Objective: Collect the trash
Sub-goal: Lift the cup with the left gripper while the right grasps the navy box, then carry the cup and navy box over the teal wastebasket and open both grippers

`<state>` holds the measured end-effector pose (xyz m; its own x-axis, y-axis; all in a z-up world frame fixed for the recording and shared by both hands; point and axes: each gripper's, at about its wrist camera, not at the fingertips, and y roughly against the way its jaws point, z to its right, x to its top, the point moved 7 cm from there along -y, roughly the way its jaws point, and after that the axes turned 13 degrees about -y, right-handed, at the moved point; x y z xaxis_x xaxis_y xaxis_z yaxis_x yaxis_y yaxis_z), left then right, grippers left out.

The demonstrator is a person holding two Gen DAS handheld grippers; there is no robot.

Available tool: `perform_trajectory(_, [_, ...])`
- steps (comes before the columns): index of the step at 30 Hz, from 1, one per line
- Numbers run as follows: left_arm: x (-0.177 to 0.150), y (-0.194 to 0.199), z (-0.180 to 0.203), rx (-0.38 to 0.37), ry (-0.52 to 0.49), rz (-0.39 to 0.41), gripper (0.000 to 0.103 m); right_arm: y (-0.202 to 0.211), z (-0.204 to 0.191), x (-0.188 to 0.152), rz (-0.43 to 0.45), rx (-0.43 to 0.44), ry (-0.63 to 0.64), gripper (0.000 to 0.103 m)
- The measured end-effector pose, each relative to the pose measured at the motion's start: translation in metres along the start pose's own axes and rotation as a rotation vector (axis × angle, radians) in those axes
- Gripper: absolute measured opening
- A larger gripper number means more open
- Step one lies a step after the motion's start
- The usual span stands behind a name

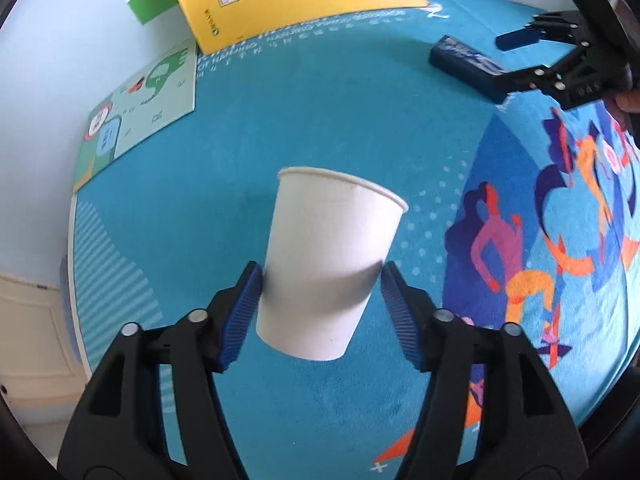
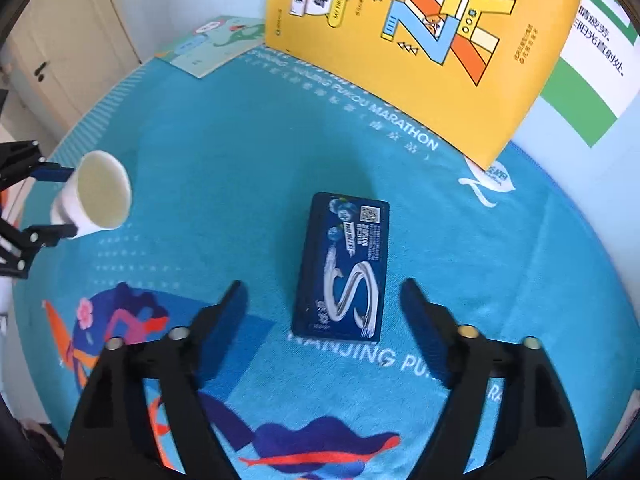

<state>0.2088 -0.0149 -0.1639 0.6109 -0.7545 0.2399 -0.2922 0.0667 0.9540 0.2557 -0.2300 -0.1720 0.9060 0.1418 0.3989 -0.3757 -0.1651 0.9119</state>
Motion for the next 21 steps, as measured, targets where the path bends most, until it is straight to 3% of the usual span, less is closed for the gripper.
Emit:
perform_trajectory(3, [-0.001, -0.013, 0.003, 0.013, 0.002, -0.033, 0.082, -0.012, 0.001, 0.002, -0.009, -0.033, 0.005, 0.081])
perform_trajectory(7, [0.000, -0.028, 0.005, 0.015, -0.013, -0.063, 0.082, -0.024, 0.002, 0.005, -0.013, -0.055, 0.018, 0.081])
perform_trajectory(9, [0.002, -0.032, 0.003, -0.010, 0.005, -0.060, 0.076, -0.029, 0.004, 0.005, -0.031, -0.019, -0.015, 0.072])
perform_trajectory(10, [0.003, -0.033, 0.002, -0.012, 0.012, -0.062, 0.071, -0.029, 0.005, 0.004, -0.037, -0.008, -0.031, 0.057])
perform_trajectory(11, [0.005, -0.033, 0.000, -0.019, 0.014, -0.062, 0.064, -0.029, 0.008, 0.004, -0.036, -0.008, -0.046, 0.053])
perform_trajectory(21, [-0.005, -0.002, 0.003, -0.006, 0.001, -0.015, 0.061, 0.021, -0.013, -0.008, 0.014, 0.061, -0.037, 0.053])
